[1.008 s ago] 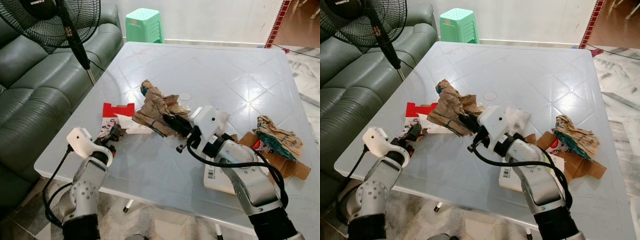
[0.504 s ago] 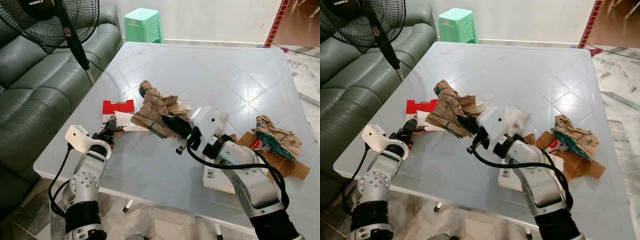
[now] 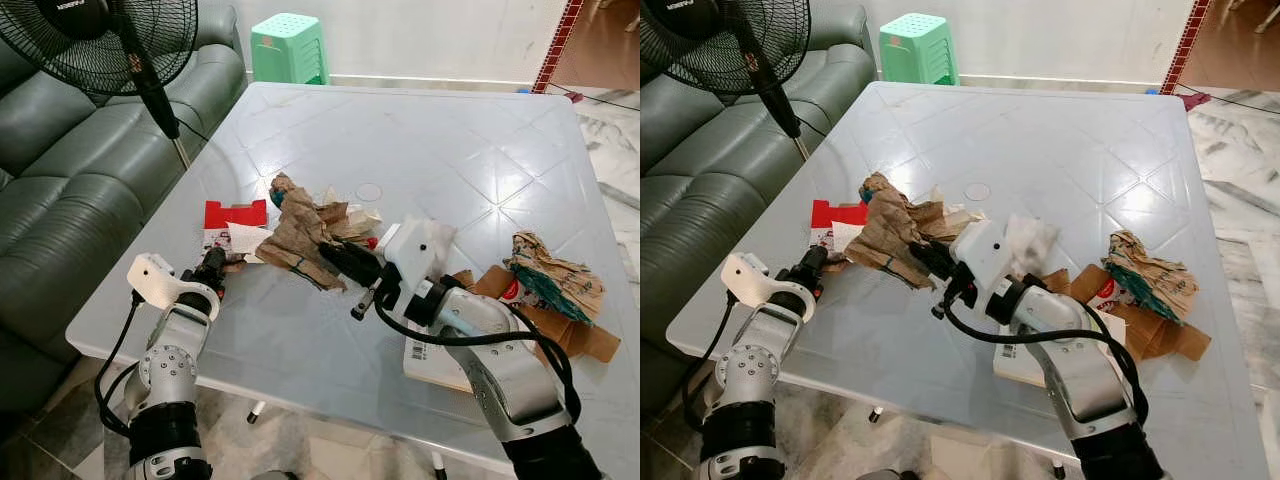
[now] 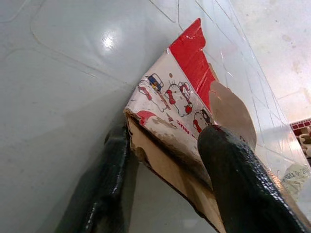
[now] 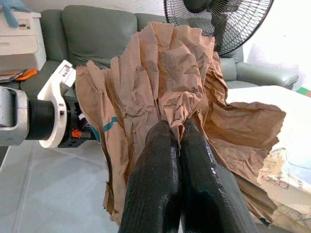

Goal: Picking trash to rubbish bin

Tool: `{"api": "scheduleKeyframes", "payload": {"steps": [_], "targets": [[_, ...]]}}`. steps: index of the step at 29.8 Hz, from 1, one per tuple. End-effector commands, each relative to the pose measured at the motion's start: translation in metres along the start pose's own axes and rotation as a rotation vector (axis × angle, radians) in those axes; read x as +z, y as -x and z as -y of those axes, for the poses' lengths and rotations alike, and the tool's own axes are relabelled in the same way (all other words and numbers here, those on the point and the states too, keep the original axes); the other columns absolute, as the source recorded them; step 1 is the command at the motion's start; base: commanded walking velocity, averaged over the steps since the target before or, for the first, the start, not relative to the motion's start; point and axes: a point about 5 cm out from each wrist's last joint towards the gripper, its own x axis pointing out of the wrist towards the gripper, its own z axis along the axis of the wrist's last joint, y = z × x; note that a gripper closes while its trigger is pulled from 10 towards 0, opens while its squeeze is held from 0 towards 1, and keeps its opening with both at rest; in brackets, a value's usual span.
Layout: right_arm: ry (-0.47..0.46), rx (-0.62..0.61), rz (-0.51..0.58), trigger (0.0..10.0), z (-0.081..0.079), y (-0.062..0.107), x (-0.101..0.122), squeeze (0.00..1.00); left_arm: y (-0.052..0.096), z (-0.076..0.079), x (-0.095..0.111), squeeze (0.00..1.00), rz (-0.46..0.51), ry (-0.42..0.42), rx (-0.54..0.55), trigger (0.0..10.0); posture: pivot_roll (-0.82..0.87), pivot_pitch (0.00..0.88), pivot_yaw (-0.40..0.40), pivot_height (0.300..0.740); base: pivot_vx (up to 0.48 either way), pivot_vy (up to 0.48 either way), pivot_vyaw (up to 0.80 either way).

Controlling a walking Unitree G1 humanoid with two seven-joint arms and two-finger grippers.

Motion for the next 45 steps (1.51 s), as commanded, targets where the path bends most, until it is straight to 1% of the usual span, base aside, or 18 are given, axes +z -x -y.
{"api": "scheduleKeyframes", "payload": {"steps": [1,7,9,10,11,15,18,19,20,24,25,26,31,35,41,42,43,45], "targets": [[0.003,0.031,0.022,0.0,-0.005,-0.002,0.006,0.0,0.0,-0.01,-0.008,0.0,-0.045,-0.004,0.045,0.0,-0.02,0.082,0.053,0.74,0.0,0.0,0.0],[0.003,0.04,0.021,0.0,-0.007,-0.003,0.005,0.0,0.001,-0.013,-0.004,0.0,-0.01,-0.042,0.063,0.0,-0.02,0.076,0.054,0.74,0.0,0.0,0.0],[0.003,0.042,0.021,0.0,-0.007,-0.003,0.005,0.0,0.002,-0.012,0.0,0.0,0.027,-0.092,0.067,0.0,-0.02,0.075,0.054,0.74,0.0,0.0,0.0],[0.003,0.042,0.021,0.0,-0.007,-0.003,0.005,0.0,0.003,-0.011,0.006,0.0,0.07,-0.191,0.061,0.0,-0.02,0.072,0.055,0.74,0.0,0.0,0.0],[0.003,0.042,0.021,0.0,-0.007,-0.003,0.005,0.0,0.003,-0.011,0.006,0.0,0.07,-0.191,0.061,0.0,-0.02,0.072,0.055,0.74,0.0,0.0,0.0],[0.004,0.042,0.022,0.0,-0.007,-0.004,0.004,0.0,0.005,-0.008,0.012,0.0,0.119,-0.276,0.061,0.0,-0.01,0.068,0.056,0.74,0.0,0.0,0.0],[0.004,0.042,0.025,0.0,-0.007,-0.005,0.005,0.0,0.009,-0.006,0.026,0.0,0.221,-0.423,0.079,0.0,-0.01,0.068,0.057,0.74,0.0,0.0,0.0],[0.004,0.041,0.026,0.0,-0.007,-0.005,0.005,0.0,0.011,-0.004,0.032,0.0,0.265,-0.508,0.088,0.0,-0.01,0.066,0.058,0.74,0.0,0.0,0.0],[0.003,0.041,0.027,0.0,-0.007,-0.005,0.005,0.0,0.013,0.001,0.039,0.0,0.315,-0.595,0.084,0.0,-0.01,0.068,0.059,0.74,0.0,0.0,0.0],[0.0,0.04,0.029,0.0,-0.007,-0.005,0.005,0.0,0.019,0.02,0.05,0.0,0.438,-0.819,0.038,0.0,-0.01,0.071,0.058,0.74,0.0,0.0,0.0],[0.0,0.04,0.029,0.0,-0.007,-0.005,0.005,0.0,0.019,0.02,0.05,0.0,0.438,-0.819,0.038,0.0,-0.01,0.071,0.058,0.74,0.0,0.0,0.0],[-0.001,0.04,0.03,0.0,-0.007,-0.005,0.005,0.0,0.021,0.028,0.051,0.0,0.47,-0.889,0.003,0.0,-0.01,0.072,0.058,0.74,0.0,0.0,0.0],[-0.003,0.034,0.032,0.0,-0.007,-0.006,0.005,0.0,0.023,0.042,0.045,0.0,0.494,-1.0,-0.084,0.0,0.0,0.075,0.06,0.74,0.0,0.0,0.0],[-0.004,0.023,0.035,0.0,-0.007,-0.006,0.005,0.0,0.032,0.059,0.032,0.0,0.54,-1.157,-0.231,0.0,0.0,0.076,0.06,0.74,0.0,0.0,0.0],[-0.002,0.002,0.037,0.0,-0.006,-0.006,0.005,0.0,0.04,0.07,0.022,0.0,0.568,-1.171,-0.307,0.0,0.0,0.079,0.056,0.74,0.0,0.0,0.0],[-0.003,-0.007,0.039,0.0,-0.005,-0.006,0.005,0.0,0.041,0.071,0.019,0.0,0.542,-1.139,-0.313,0.0,0.0,0.079,0.055,0.74,0.0,0.0,0.0],[-0.005,-0.025,0.041,0.0,-0.004,-0.006,0.005,0.0,0.04,0.071,0.013,0.0,0.492,-1.07,-0.32,0.0,0.0,0.08,0.054,0.74,0.0,0.0,0.0],[-0.002,-0.052,0.041,0.0,-0.002,-0.007,0.004,0.0,0.042,0.073,0.007,0.0,0.46,-1.029,-0.342,0.0,0.0,0.079,0.053,0.74,0.0,0.0,0.0]]}}
